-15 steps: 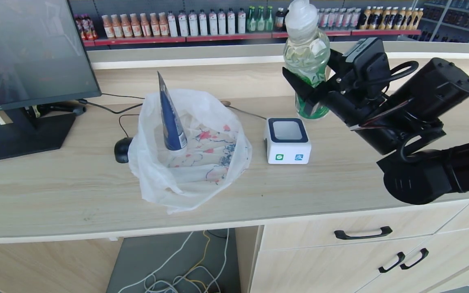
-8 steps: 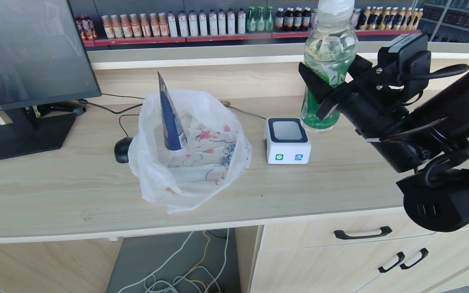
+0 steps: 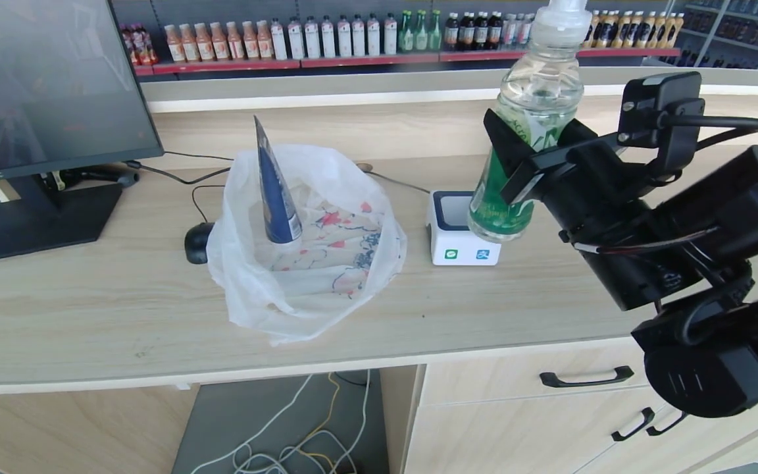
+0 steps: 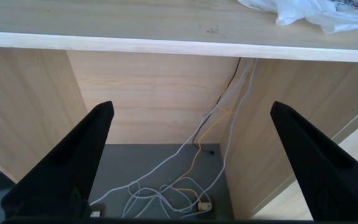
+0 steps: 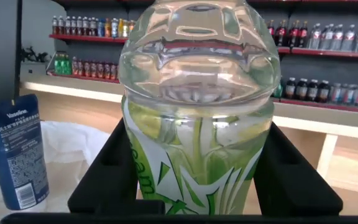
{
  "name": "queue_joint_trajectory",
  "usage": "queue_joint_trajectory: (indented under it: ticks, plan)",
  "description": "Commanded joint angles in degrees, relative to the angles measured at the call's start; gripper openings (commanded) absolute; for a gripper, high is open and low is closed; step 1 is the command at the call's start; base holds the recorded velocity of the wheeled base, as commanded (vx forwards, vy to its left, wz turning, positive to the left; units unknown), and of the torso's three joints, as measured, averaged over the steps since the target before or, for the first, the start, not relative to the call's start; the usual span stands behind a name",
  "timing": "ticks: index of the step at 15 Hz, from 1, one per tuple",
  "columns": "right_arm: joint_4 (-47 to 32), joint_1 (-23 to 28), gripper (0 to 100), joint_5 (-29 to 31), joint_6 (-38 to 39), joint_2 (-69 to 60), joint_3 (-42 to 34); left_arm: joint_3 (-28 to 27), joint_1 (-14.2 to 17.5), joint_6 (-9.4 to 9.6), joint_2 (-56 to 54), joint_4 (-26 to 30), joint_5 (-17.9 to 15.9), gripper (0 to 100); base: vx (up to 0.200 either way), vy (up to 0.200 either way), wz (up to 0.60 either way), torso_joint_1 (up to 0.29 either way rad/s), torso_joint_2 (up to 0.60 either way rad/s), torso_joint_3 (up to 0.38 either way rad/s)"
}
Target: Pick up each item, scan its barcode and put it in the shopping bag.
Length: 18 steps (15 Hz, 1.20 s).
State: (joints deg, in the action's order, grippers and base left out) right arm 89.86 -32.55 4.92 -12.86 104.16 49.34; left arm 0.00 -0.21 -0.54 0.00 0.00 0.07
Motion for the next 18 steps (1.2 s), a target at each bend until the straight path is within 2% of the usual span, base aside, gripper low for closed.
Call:
queue_joint_trajectory:
  ticks: [1, 6, 18]
  plan:
    - [0.1, -0.8, 0, -0.1, 0.6, 1.0, -1.1, 0.0, 0.0, 0.01, 0.1, 0.0, 0.0, 100, 0.000, 0.000, 0.00, 0.000, 0.00, 0.000]
    - [0.1, -1.2, 0, 1.5, 3.1, 2.5, 0.9, 0.0, 0.0, -0.08, 0.1, 0.0, 0.0, 100, 0.000, 0.000, 0.00, 0.000, 0.00, 0.000]
    - [0.1, -1.4, 0, 1.7, 4.0, 5.4, 3.3, 0.0, 0.0, -0.08, 0.0, 0.0, 0.0, 100, 0.000, 0.200, 0.00, 0.002, 0.00, 0.001]
